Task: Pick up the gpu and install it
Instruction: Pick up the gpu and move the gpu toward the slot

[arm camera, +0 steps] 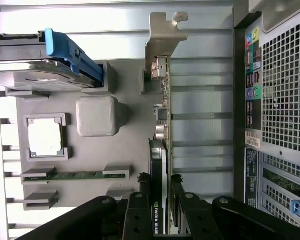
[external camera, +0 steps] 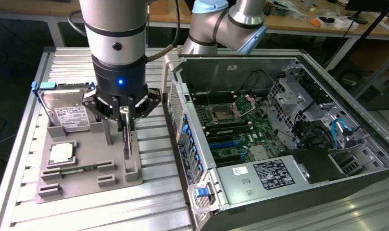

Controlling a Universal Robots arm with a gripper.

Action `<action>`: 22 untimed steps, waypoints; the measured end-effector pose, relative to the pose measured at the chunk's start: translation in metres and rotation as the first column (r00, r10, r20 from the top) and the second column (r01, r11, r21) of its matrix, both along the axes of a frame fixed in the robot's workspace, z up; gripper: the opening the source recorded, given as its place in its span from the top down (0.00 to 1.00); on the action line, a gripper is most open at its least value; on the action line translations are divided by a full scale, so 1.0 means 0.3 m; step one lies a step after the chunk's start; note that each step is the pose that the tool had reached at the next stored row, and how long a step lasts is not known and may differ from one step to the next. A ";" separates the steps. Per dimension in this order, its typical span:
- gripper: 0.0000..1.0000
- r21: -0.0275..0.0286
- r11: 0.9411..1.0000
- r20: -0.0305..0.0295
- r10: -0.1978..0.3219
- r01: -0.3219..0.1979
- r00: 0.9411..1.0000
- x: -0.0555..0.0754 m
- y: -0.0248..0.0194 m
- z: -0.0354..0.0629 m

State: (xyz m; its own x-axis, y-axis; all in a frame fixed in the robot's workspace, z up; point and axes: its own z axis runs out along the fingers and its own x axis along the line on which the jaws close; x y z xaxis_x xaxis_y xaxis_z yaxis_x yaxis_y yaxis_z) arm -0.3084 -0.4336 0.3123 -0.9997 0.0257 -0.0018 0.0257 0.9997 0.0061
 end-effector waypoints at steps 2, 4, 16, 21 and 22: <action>0.73 0.000 1.000 0.000 0.000 0.000 1.000 0.000 0.000 0.020; 0.73 0.000 1.000 0.000 0.000 0.000 1.000 0.000 0.000 0.039; 0.73 0.000 1.000 -0.001 0.000 0.000 1.000 0.000 0.000 0.159; 0.73 0.000 1.000 -0.001 0.000 0.000 1.000 0.000 0.000 0.212; 0.73 0.000 1.000 -0.001 0.000 0.000 1.000 0.000 0.000 0.223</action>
State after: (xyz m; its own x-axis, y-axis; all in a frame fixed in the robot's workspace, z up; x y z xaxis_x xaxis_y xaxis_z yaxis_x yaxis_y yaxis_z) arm -0.3084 -0.4336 0.3791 -0.9997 0.0257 -0.0011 0.0257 0.9997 0.0061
